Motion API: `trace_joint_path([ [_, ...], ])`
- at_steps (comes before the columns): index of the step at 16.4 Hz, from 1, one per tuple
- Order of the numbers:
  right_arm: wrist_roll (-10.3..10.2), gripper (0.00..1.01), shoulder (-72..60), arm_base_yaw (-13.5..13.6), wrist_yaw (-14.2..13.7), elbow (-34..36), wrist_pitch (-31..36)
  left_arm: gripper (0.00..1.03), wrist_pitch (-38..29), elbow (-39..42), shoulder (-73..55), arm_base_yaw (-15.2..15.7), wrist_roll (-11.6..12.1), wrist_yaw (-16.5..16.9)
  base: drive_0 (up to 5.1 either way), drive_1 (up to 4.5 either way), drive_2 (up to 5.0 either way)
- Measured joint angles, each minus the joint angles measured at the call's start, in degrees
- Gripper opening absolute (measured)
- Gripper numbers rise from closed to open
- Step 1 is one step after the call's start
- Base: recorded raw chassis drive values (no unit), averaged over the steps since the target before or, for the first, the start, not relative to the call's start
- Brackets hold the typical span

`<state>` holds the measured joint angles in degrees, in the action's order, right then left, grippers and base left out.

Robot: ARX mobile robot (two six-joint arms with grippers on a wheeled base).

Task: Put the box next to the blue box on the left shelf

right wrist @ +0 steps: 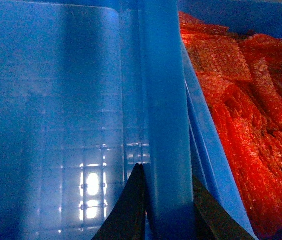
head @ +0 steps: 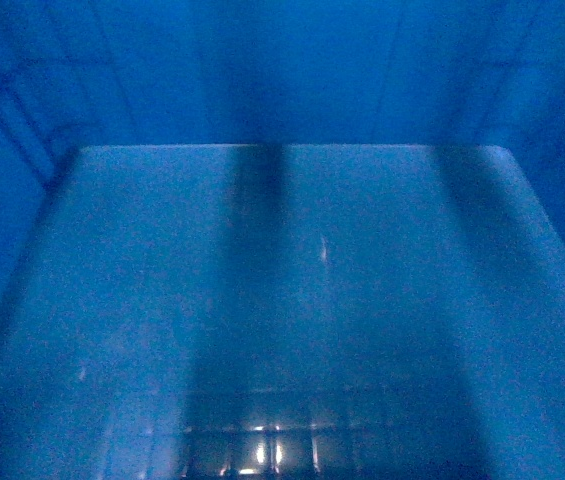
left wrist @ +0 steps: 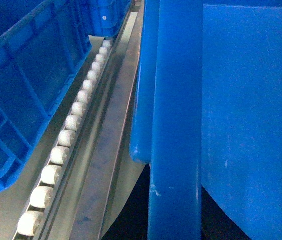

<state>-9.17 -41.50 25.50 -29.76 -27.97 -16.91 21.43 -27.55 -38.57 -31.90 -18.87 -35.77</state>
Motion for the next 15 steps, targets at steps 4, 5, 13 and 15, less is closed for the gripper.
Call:
trace_joint_path([
  [4,0.00,0.12,0.00,0.00,-0.02,0.00,0.00,0.08,-0.02,0.00,0.00,0.00,0.00,0.00,0.0,0.00,0.0],
  [5,0.00,0.12,0.00,0.00,-0.02,0.00,0.00,0.08,0.00,0.00,0.00,0.00,0.00,0.00,0.0,0.00,0.0],
  [13,0.00,0.12,0.00,0.00,-0.02,0.00,0.00,0.08,0.00,0.00,0.00,0.00,0.00,0.00,0.0,0.00,0.0],
  [15,0.00,0.12,0.00,0.00,-0.02,0.00,0.00,0.08,0.00,0.00,0.00,0.00,0.00,0.00,0.0,0.00,0.0],
])
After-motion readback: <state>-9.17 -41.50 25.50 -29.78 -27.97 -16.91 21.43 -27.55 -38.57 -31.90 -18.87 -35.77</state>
